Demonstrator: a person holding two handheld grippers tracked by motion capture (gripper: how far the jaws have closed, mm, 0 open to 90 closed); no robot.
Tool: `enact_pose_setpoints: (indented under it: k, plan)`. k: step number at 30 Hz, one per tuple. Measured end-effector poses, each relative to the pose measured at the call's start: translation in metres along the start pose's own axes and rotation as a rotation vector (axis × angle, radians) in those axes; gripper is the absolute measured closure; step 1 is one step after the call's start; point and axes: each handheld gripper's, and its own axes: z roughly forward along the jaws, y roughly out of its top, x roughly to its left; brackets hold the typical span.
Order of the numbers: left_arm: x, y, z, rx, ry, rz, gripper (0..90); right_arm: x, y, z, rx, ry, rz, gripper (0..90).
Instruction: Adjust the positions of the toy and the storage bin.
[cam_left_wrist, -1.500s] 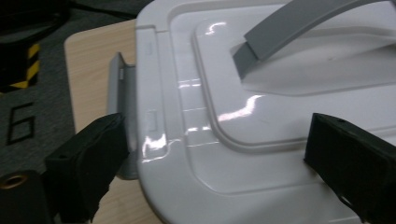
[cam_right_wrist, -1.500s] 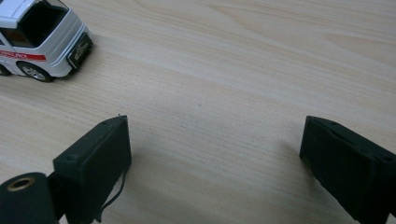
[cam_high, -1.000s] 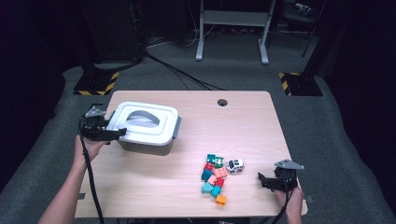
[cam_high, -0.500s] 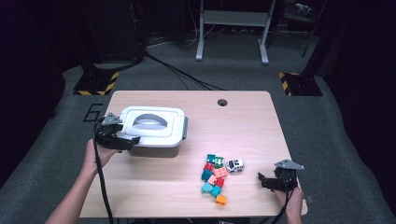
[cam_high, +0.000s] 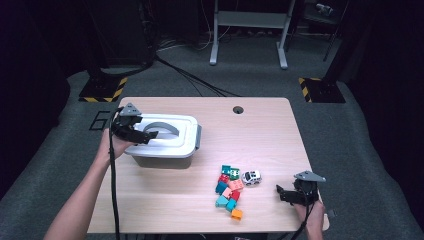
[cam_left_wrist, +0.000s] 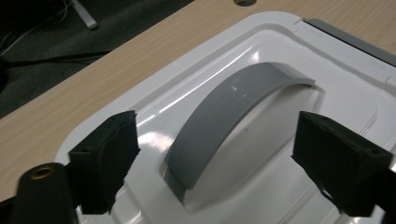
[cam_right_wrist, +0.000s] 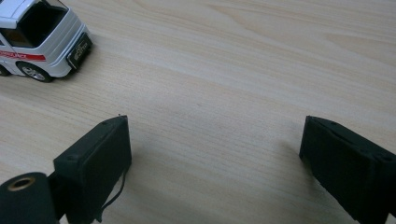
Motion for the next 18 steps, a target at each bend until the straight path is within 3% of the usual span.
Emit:
enact_pose_setpoints:
  k: [7,18]
  plan:
    - [-0.004,0.012,0.015,0.033,-0.035,0.037,42.1,0.000,0.000,0.000,0.000,0.001,0.000,8.5]
    - [-0.015,0.011,0.010,0.029,-0.045,0.015,50.3,0.000,0.000,0.000,0.000,0.001,-0.001,8.5]
